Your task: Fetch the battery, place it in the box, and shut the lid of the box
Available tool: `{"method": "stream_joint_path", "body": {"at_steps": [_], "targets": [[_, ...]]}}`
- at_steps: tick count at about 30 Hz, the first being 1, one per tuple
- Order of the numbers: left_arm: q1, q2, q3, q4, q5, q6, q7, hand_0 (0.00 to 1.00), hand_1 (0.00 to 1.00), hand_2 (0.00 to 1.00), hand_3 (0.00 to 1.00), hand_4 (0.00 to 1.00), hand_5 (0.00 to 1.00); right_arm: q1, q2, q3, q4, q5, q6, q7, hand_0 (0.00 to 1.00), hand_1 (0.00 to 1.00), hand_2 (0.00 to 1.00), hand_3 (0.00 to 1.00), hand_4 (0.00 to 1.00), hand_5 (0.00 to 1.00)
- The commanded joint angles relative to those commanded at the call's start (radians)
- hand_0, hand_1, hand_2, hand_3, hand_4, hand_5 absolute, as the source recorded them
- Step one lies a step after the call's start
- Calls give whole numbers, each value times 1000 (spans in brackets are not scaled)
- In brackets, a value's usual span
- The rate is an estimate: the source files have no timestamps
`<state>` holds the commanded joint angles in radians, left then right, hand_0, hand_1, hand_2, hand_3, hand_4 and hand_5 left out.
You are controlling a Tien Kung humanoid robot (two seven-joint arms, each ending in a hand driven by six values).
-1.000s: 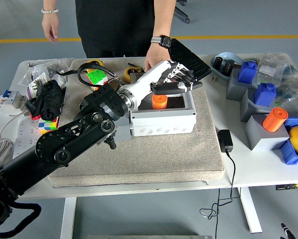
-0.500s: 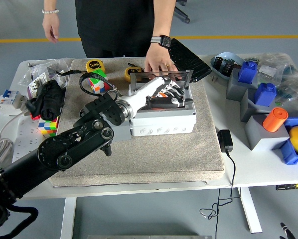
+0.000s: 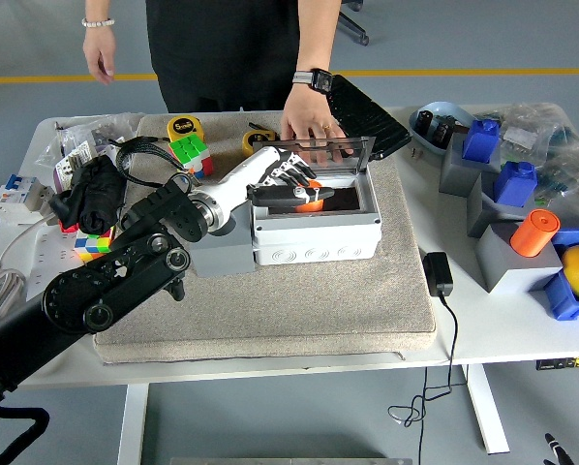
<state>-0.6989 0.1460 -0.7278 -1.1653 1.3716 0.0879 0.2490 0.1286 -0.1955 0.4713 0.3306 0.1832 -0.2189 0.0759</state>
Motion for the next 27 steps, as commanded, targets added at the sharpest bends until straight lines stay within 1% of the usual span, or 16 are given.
{"method": "stream_joint_path", "body": {"at_steps": [4,8,18,22,27], "targets": [[-8,5,11,6,5,-2,2,459,653,624,616,998,563,-1,0,-1,0,1,0,0,717,652,637,576,981,588],[-19,-3,30,13,7,-6,5,459,658,626,613,998,568,0,-1,0,0,-1,-1,0,716,653,637,575,981,588],[-76,-60,95,45,34,-25,24,461,659,626,614,998,573,3,-1,1,3,-4,-3,1,716,652,637,575,981,589],[-83,-66,96,47,23,-25,22,461,659,626,614,998,573,2,-2,6,6,-7,-4,2,716,652,637,575,981,589],[-94,-72,107,65,8,-19,11,462,660,626,618,998,575,4,-2,3,6,-9,-4,2,716,652,636,574,981,589]]}}
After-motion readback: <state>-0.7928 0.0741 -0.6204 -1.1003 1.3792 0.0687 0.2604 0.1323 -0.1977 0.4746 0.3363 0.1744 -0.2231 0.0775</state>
